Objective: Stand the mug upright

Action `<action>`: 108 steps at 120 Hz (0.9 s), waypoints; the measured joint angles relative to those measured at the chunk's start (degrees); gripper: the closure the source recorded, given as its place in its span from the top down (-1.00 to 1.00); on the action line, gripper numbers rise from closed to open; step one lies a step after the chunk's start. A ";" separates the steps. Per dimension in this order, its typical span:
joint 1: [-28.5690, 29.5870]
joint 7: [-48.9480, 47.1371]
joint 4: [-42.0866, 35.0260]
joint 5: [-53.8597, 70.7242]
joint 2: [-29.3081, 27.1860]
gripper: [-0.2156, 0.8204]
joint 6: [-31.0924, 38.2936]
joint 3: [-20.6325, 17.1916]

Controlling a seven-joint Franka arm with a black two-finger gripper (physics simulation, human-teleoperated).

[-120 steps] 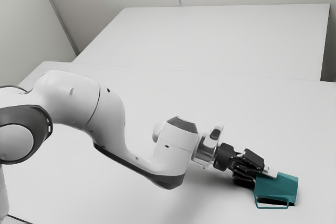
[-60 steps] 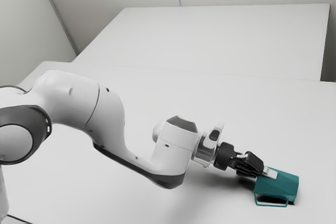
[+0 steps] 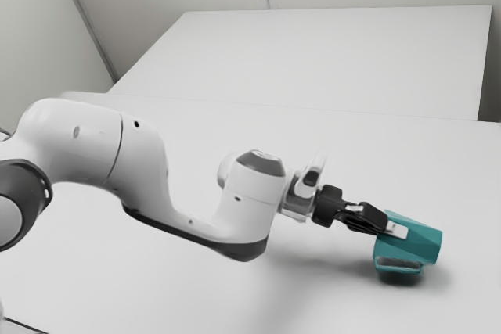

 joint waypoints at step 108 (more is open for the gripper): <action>19.01 -52.34 -0.03 93.32 -13.27 -0.93 -10.69 0.55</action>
